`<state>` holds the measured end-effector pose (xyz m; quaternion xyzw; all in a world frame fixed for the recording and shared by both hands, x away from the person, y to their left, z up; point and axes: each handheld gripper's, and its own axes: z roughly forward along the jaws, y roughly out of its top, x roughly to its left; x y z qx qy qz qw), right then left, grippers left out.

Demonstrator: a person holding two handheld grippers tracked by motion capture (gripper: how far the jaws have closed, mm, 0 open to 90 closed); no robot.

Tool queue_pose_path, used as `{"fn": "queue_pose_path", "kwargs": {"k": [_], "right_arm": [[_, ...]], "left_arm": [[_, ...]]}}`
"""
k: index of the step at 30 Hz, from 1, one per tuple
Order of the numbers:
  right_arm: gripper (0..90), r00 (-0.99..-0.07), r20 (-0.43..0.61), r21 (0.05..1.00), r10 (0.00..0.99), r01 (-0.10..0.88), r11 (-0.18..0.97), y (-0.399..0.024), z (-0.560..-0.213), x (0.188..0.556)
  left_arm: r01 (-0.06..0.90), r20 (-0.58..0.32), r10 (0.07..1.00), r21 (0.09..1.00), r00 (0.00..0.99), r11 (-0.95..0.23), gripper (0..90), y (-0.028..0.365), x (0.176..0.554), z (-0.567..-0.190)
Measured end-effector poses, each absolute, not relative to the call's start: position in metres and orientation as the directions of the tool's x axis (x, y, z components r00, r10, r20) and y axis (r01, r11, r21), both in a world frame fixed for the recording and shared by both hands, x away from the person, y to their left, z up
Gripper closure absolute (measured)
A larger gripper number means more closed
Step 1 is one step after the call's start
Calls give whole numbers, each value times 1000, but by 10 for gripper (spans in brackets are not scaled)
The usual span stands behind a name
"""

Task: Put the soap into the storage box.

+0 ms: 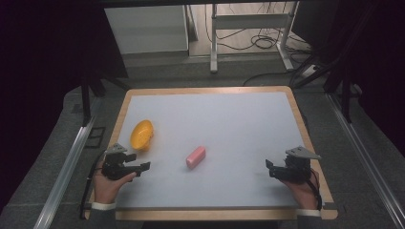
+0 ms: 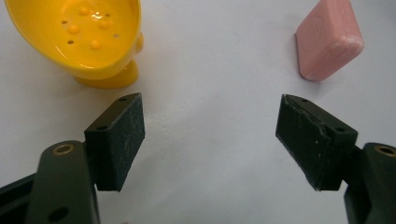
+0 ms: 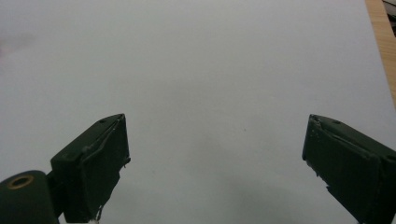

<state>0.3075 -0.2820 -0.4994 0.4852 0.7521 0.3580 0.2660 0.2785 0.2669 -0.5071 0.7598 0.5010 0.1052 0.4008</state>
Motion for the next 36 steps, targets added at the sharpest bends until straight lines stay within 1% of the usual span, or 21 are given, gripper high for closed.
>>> {"fn": "queue_pose_path", "kwargs": {"k": [7, 26, 32, 36], "right_arm": [[75, -409, -60, 802, 910, 524, 288, -284, -497, 307], [84, -391, -40, 813, 920, 523, 257, -290, -497, 306], [84, -399, -36, 813, 916, 521, 259, -289, -497, 305], [84, -406, -32, 816, 913, 517, 259, -291, -497, 305]], "left_arm": [[677, -243, 849, 716, 469, -169, 243, 269, 276, -505], [680, -226, 855, 709, 466, -183, 239, 269, 276, -503], [690, -217, 878, 706, 426, -161, 243, 273, 273, -498], [692, -216, 887, 707, 408, -146, 242, 266, 274, -495]]}}
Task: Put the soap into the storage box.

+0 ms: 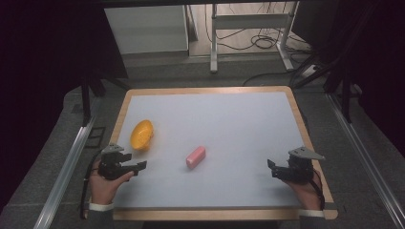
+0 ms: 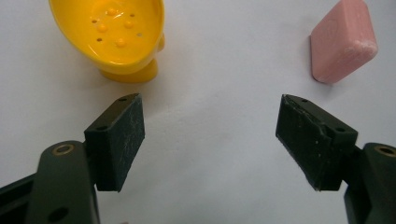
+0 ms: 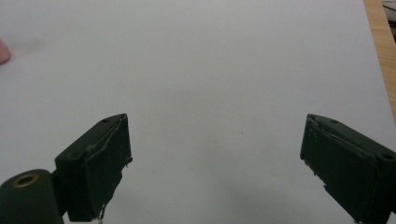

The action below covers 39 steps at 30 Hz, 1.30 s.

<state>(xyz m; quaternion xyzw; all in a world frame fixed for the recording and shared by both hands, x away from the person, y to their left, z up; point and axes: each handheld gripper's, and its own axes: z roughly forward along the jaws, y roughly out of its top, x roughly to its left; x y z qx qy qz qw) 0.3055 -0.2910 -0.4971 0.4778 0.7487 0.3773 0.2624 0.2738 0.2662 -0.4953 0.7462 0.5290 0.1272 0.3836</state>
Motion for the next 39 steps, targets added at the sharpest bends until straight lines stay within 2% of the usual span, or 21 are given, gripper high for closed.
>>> {"fn": "queue_pose_path", "kwargs": {"k": [13, 39], "right_arm": [[88, -381, -39, 819, 924, 517, 248, -298, -498, 306], [88, -386, -52, 807, 921, 527, 266, -298, -498, 305]], "left_arm": [[675, -223, 863, 718, 453, -169, 241, 244, 280, -484], [613, -136, 827, 737, 546, -283, 234, 204, 290, -452]]}}
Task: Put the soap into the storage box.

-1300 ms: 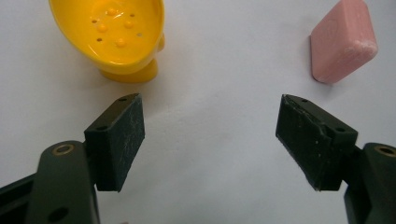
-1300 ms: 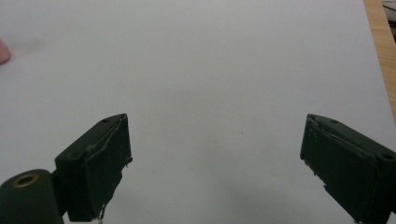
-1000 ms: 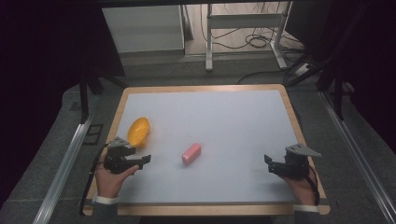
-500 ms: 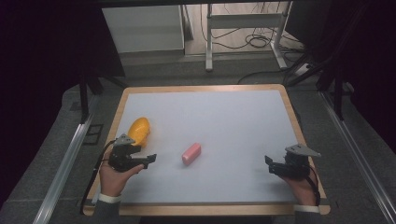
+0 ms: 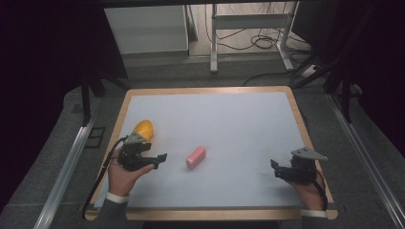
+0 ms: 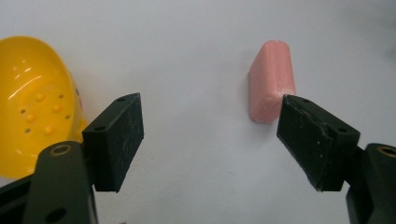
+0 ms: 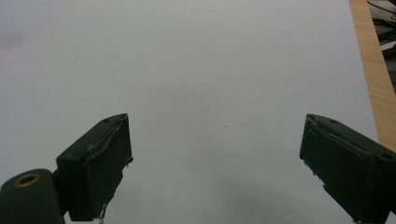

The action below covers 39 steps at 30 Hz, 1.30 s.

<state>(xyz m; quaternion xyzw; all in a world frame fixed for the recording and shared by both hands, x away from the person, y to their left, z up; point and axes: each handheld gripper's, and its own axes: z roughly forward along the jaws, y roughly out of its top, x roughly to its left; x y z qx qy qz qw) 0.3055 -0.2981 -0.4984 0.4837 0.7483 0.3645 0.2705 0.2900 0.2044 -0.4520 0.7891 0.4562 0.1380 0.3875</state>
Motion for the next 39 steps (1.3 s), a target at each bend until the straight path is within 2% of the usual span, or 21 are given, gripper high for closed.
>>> {"fn": "queue_pose_path", "kwargs": {"k": [39], "right_arm": [[91, -385, -65, 798, 921, 534, 280, -296, -502, 306]], "left_arm": [[575, -74, 769, 710, 635, -406, 232, 154, 310, -433]]}}
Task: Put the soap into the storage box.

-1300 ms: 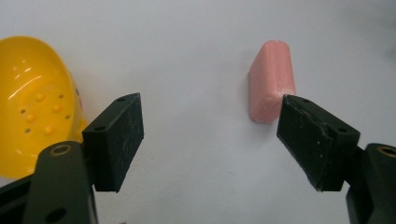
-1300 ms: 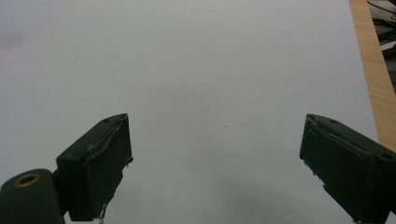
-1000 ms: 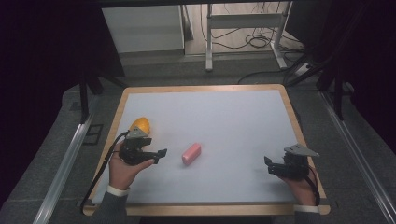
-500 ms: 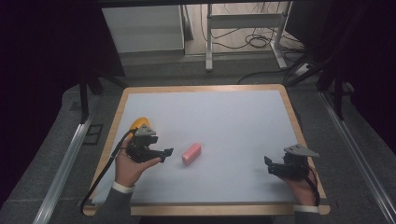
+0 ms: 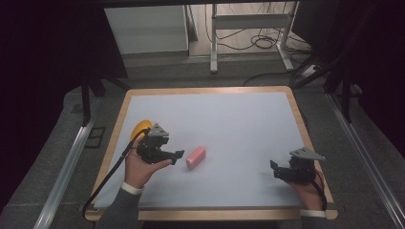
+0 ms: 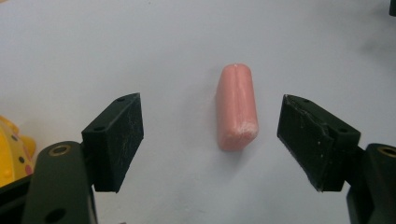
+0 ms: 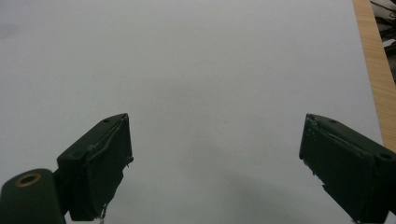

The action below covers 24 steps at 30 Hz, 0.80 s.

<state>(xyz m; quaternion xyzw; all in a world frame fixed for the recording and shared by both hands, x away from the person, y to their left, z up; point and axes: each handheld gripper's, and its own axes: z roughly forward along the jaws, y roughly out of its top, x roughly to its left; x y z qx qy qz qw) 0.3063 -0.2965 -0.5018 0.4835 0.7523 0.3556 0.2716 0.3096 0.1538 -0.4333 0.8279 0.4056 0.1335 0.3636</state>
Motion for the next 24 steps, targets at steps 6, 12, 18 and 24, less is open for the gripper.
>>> {"fn": "queue_pose_path", "kwargs": {"k": [6, 12, 18, 24], "right_arm": [[91, -385, -63, 797, 921, 536, 279, -297, -502, 306], [91, -385, -66, 795, 920, 538, 282, -296, -502, 307], [91, -386, -66, 792, 920, 540, 284, -296, -503, 307], [91, -387, -67, 793, 920, 539, 284, -295, -503, 307]], "left_arm": [[568, -65, 758, 705, 649, -425, 231, 145, 312, -431], [562, -66, 747, 703, 661, -435, 232, 138, 314, -430], [560, -56, 739, 691, 671, -457, 231, 131, 316, -431], [567, -58, 731, 673, 680, -474, 230, 120, 319, -432]]}}
